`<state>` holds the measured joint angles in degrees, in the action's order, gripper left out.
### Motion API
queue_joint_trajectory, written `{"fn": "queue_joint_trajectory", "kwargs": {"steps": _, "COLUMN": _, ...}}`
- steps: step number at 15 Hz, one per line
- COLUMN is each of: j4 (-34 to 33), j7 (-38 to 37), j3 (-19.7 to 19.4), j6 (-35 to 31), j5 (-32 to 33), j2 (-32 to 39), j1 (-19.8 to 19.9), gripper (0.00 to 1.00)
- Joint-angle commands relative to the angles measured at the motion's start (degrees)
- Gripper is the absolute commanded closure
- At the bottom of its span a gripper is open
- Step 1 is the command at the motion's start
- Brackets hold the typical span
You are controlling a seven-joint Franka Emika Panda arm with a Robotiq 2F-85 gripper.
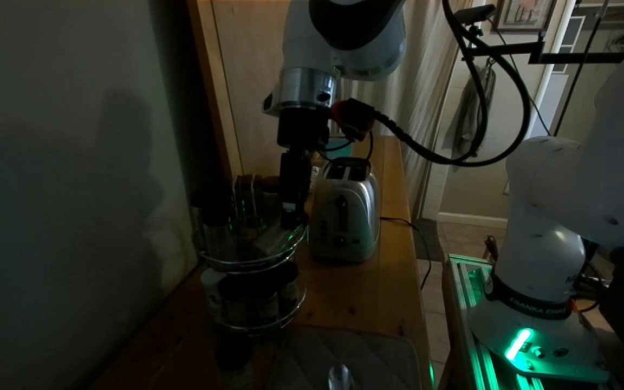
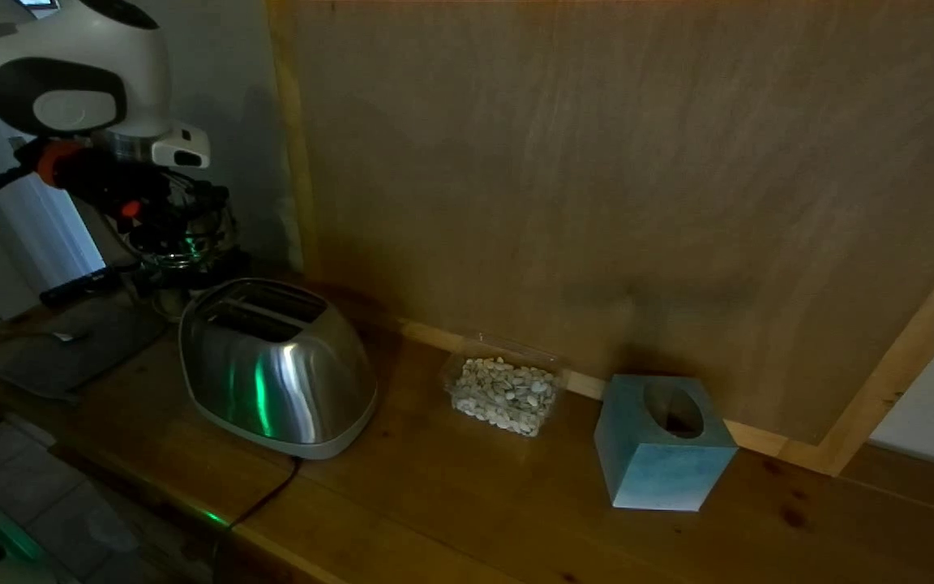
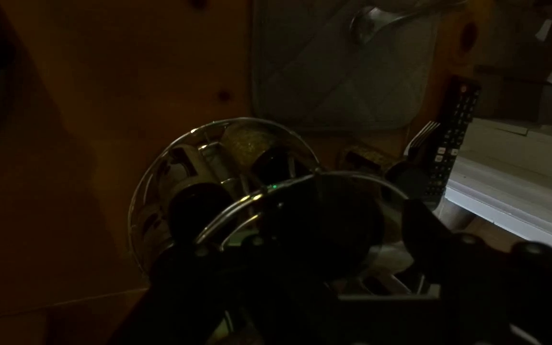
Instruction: Straighten the tilted bottle on the rack
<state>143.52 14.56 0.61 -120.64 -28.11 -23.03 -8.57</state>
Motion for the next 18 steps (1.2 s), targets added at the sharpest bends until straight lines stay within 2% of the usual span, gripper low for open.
{"fn": "queue_joint_trajectory", "kwargs": {"steps": 1, "j4": -0.8, "j7": -1.7, "j3": -0.2, "j6": 1.2, "j5": 0.1, "j2": -0.5, "j1": 0.2, "gripper": 0.59}}
{"fn": "queue_joint_trajectory", "kwargs": {"steps": 12, "j4": -6.8, "j7": -9.7, "j3": 2.0, "j6": 6.5, "j5": 2.2, "j2": 0.9, "j1": 0.4, "gripper": 0.69}}
{"fn": "queue_joint_trajectory", "kwargs": {"steps": 18, "j4": -10.6, "j7": -15.6, "j3": 3.9, "j6": 10.9, "j5": 8.6, "j2": 2.2, "j1": 1.3, "gripper": 0.71}}
